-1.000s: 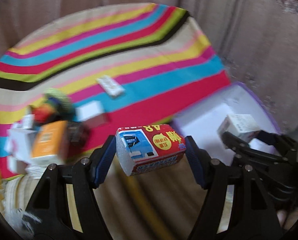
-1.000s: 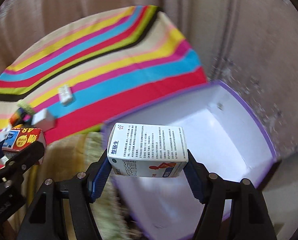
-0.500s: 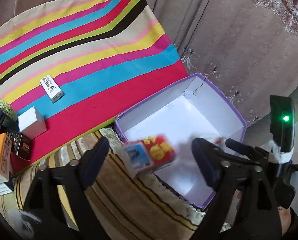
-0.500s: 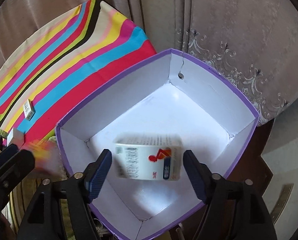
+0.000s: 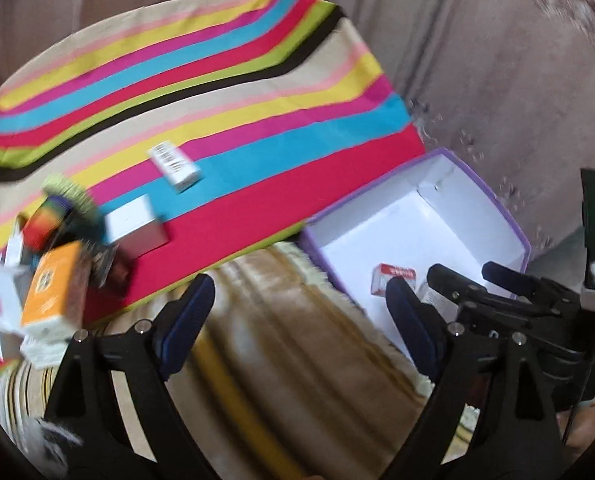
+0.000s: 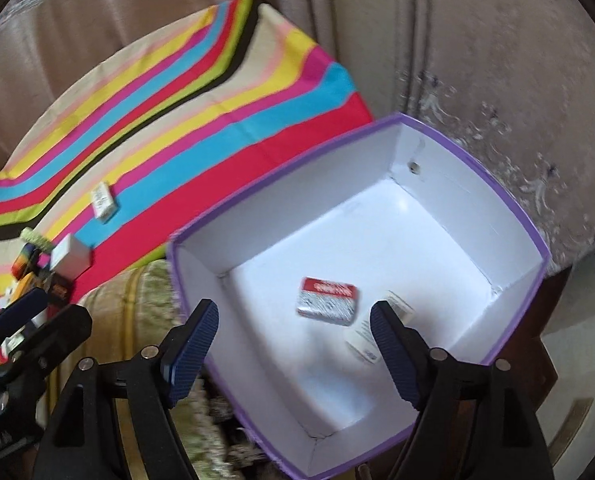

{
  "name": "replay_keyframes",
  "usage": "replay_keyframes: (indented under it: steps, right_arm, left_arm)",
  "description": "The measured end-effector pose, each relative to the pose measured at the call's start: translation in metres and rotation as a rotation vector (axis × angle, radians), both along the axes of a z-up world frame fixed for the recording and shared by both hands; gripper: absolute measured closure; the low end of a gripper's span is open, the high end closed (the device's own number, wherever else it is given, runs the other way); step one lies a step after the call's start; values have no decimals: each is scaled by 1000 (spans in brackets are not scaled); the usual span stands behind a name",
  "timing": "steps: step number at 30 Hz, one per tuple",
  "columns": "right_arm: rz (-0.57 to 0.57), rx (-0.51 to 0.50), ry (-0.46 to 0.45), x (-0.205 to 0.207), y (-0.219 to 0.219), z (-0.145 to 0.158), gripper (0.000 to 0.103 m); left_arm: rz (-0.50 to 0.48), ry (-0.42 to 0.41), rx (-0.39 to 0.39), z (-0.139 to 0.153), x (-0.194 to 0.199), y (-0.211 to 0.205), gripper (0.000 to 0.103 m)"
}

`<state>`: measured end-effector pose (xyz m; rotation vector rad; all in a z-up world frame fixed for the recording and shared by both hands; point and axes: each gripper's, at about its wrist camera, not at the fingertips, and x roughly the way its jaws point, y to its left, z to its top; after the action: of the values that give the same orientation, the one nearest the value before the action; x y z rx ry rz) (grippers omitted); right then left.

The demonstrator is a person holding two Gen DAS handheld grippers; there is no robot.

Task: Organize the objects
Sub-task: 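Move the right gripper back over the cluttered boxes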

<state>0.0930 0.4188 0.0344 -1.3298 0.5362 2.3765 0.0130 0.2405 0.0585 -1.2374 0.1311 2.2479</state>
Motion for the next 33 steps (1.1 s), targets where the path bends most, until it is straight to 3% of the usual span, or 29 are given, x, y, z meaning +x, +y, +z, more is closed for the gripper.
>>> replay_keyframes:
  steps: [6,14,20,33]
  right_arm:
    - [124,29,34,-12,-32,11,24]
    - [276,56,72,-25,-77,22,24]
    - [364,46,78,-36,-110,22,23]
    - [515,45,90,-59,-175,24,22]
  left_arm:
    - [132,60,34,12,5,-64,14]
    - [328,51,131,13,9,-153,14]
    - [466,-1,140,-6,12,-211,22]
    - [649,-93,91,-35,-14,-290,22]
